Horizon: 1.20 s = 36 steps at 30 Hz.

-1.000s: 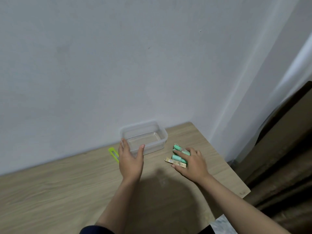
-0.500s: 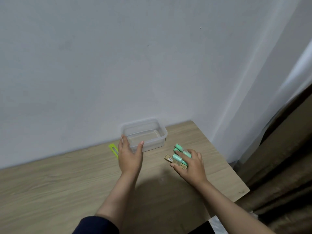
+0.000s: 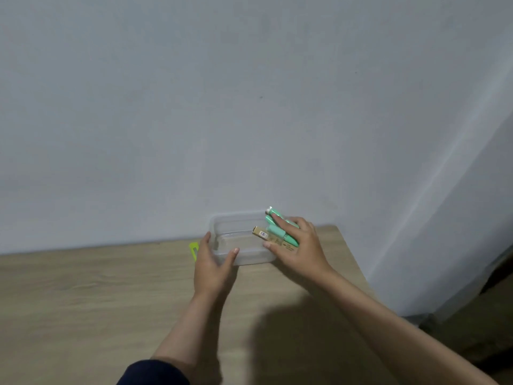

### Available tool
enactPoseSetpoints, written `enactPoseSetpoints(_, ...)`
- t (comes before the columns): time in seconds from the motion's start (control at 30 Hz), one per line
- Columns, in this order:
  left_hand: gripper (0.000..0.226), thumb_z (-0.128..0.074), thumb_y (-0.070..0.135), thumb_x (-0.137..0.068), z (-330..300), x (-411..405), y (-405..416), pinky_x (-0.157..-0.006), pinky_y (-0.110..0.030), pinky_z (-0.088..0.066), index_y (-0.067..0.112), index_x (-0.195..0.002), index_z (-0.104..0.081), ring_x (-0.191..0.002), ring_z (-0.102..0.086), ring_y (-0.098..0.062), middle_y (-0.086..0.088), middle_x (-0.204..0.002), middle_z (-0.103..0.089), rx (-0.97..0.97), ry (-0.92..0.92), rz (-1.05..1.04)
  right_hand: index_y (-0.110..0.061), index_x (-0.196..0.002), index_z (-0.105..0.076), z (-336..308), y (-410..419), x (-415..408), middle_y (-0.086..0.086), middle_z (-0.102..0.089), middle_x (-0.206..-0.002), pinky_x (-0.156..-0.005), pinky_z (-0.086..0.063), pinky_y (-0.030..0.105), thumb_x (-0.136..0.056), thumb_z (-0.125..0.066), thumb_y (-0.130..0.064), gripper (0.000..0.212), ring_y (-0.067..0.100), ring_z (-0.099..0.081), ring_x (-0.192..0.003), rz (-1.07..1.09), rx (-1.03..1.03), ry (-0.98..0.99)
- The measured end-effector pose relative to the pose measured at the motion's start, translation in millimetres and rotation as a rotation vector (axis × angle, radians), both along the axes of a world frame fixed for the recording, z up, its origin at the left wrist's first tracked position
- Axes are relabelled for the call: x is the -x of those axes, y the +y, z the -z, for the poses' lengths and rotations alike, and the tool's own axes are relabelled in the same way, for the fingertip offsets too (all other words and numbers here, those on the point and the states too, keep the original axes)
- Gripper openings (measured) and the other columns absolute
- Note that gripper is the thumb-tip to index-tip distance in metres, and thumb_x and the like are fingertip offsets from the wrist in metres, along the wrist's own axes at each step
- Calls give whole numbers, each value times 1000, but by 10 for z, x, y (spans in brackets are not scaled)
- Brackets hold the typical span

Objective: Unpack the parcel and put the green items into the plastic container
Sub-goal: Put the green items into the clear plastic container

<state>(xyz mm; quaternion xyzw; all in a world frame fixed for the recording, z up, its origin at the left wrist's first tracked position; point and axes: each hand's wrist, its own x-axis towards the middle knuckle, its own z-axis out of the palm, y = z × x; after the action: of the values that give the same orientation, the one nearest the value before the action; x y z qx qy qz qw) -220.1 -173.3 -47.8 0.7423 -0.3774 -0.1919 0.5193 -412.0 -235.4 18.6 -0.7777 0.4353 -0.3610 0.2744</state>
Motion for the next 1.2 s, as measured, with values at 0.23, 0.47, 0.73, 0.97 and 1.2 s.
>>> enactPoseSetpoints(0.23,72,-75,41,-73,36,19,-19,-95,-41,-50,29,-133,-37,-114,-57,-13,2,-125,-57,27,16,-23,-35,-118,-63,1,-573,-547,-4,-67,-114,-93,-44,22,-67,-77,-48,55,11,-60,-106,-288,-156,215)
enactPoseSetpoints(0.47,69,-74,44,-73,59,14,-46,-95,-40,-50,30,-131,-39,-112,-58,-11,5,-122,-59,46,3,-41,-44,-115,-61,161,-768,-776,-15,-65,-120,-85,-44,26,-63,-74,-55,55,13,-59,-109,-281,-170,502)
enactPoseSetpoints(0.73,70,-75,42,-72,107,5,-52,-97,-33,-48,30,-132,-39,-114,-56,-6,6,-124,-58,44,-6,-55,-36,-115,-64,230,-859,-957,-7,-67,-118,-83,-45,25,-68,-78,-30,50,14,-60,-102,-382,-312,525)
enactPoseSetpoints(0.97,70,-76,36,-74,125,-5,-62,-90,-12,-45,29,-134,-40,-109,-55,4,10,-122,-58,69,-1,-44,-22,-116,-66,324,-884,-1001,-2,-64,-125,-91,-40,21,-68,-80,-24,51,14,-56,-114,-464,-371,430)
enactPoseSetpoints(1.2,72,-75,40,-74,128,1,-57,-94,-28,-50,28,-134,-38,-112,-57,-4,5,-125,-58,50,-4,-45,-20,-101,-73,258,-841,-958,-2,-70,-110,-90,-47,24,-64,-83,-22,38,14,-62,-103,-322,-328,393)
